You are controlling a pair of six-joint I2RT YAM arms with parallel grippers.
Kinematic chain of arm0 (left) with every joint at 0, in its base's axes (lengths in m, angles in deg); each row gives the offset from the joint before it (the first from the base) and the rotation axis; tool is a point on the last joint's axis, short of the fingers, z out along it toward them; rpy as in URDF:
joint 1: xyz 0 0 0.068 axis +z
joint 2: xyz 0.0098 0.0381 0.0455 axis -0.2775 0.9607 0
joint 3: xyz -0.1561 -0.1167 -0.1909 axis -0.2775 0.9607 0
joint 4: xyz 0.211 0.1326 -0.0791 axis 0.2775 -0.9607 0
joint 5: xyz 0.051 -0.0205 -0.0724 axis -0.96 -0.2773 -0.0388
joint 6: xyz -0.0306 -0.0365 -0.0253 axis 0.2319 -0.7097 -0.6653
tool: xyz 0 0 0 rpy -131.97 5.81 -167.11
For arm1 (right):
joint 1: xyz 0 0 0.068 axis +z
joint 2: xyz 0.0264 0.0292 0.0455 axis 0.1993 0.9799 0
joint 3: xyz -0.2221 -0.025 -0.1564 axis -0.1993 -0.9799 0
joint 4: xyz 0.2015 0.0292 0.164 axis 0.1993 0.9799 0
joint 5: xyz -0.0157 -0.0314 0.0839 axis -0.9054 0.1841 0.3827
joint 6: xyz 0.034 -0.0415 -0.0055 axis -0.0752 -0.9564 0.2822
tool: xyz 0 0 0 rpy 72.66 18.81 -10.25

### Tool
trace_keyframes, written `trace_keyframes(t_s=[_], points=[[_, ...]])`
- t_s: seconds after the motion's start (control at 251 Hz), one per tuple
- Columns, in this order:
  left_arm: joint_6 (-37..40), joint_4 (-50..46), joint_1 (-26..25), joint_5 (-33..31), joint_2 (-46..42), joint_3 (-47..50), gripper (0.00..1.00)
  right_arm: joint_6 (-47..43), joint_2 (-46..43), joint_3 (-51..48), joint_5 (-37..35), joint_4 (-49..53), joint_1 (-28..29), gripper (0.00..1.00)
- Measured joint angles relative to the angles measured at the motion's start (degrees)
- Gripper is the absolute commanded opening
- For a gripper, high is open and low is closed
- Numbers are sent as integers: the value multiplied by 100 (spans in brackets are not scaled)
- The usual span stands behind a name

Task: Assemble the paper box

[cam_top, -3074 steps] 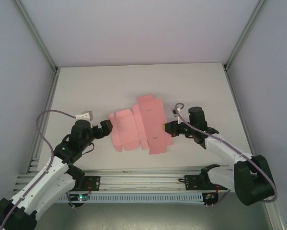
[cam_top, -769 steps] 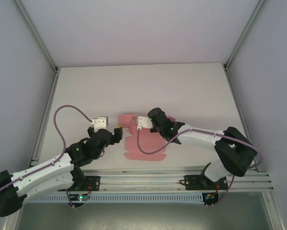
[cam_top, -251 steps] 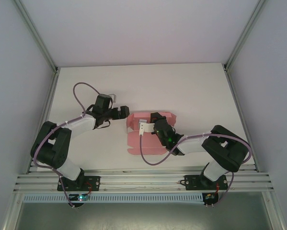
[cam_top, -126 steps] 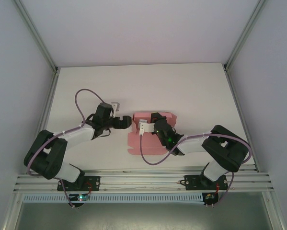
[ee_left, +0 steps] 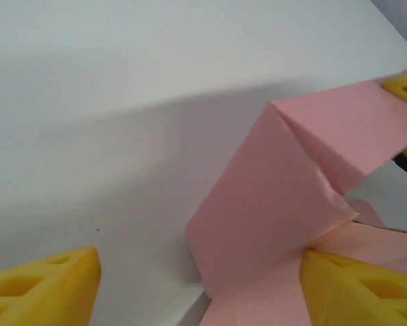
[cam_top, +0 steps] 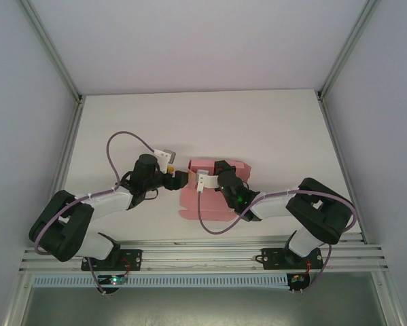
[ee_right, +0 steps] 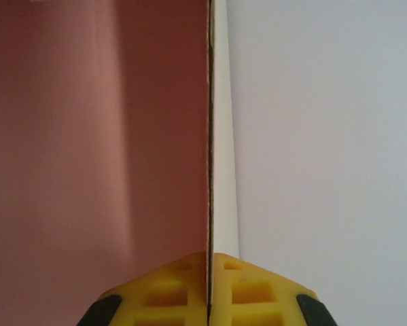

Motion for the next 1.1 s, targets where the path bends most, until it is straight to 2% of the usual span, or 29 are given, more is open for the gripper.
trace_keyframes(t_s=[0.223,0.435,0.571,0.639,0.782,0.894,1.01,1.098], points=[[203,302,-227,72,354,-42,68,7,-31,0,-33,120,39,0],[396,461,-761,-688,420,-42,67,59,-120,0,-61,254,101,0],[520,675,-973,-1137,551,-39,60,136,-188,-4,-87,369,175,0],[557,817,-994,-1283,673,-39,53,151,-190,-4,-105,398,219,0],[634,975,-1005,-1508,826,-39,52,170,-210,-4,-125,437,262,0],[669,1106,-1029,-1615,909,-39,45,225,-243,-4,-129,492,262,0],[688,1250,-1119,-1803,1029,-39,44,284,-264,-4,-131,542,262,0],[713,1338,-1198,-2004,1167,-57,33,286,-264,-4,-131,553,262,0]])
